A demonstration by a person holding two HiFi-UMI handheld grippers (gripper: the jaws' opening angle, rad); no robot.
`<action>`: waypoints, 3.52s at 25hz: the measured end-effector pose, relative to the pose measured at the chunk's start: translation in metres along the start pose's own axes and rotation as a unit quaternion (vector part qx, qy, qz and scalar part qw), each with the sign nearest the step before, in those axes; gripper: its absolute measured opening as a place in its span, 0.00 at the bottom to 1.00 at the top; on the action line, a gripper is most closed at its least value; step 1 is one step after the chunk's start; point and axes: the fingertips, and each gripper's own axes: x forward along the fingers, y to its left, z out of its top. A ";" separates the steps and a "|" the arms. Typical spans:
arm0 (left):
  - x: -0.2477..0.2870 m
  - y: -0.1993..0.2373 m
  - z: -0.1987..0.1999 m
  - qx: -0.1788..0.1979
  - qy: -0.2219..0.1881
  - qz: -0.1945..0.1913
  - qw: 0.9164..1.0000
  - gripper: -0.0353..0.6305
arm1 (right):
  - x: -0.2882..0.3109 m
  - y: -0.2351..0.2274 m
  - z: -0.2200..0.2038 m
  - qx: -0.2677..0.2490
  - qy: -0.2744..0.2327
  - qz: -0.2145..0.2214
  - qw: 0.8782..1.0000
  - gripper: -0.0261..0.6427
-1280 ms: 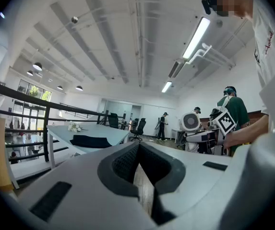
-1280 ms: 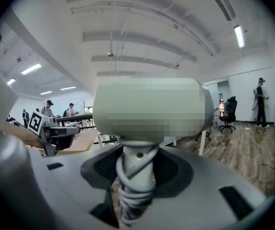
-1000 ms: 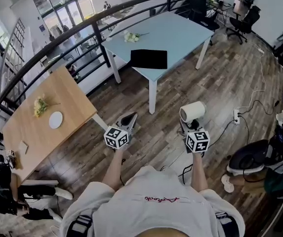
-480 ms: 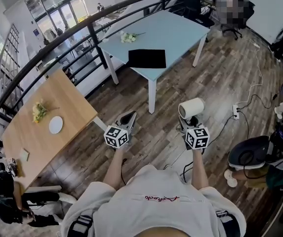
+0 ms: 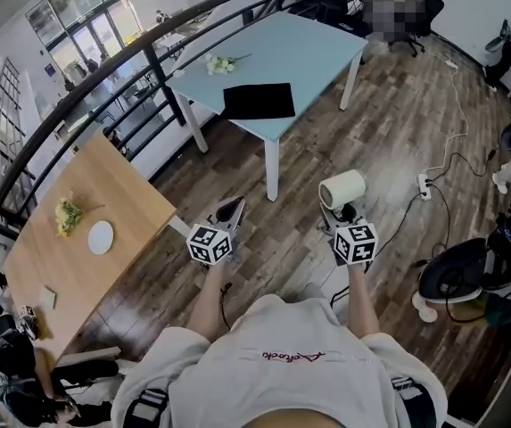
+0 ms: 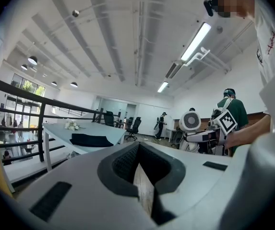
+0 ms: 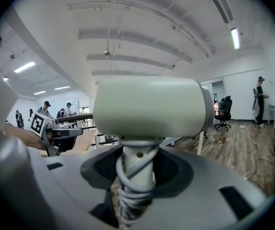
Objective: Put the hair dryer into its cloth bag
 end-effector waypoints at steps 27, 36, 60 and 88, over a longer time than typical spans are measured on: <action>0.148 0.064 0.014 0.010 0.016 0.040 0.999 0.06 | 0.132 -0.124 0.032 0.012 -0.001 0.039 0.999 0.32; 0.234 0.070 0.032 0.005 0.022 0.057 0.998 0.06 | 0.176 -0.196 0.058 0.012 0.007 0.061 0.998 0.32; 0.368 0.074 0.024 -0.019 0.039 0.082 0.996 0.06 | 0.242 -0.313 0.063 0.018 0.033 0.096 0.995 0.32; 0.454 0.259 0.060 -0.034 0.031 0.010 0.999 0.06 | 0.426 -0.290 0.126 0.010 0.041 0.044 0.998 0.32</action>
